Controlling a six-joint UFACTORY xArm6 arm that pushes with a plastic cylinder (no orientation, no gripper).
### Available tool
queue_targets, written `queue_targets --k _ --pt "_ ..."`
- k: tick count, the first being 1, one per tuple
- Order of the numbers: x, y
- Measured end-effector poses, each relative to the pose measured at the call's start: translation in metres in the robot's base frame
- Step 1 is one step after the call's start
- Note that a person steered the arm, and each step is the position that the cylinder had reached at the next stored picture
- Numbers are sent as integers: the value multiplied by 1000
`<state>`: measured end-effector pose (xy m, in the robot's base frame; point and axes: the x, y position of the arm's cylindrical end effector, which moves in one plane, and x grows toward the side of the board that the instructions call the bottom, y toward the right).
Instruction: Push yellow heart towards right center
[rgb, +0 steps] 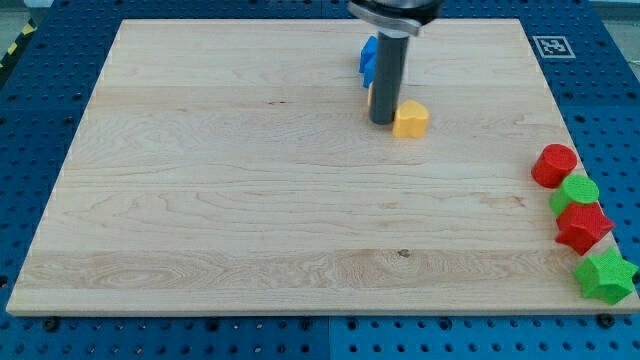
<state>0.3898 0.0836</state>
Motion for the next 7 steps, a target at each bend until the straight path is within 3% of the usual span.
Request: queue_targets --k 4,7 --pt "41 62" --pt "27 79"
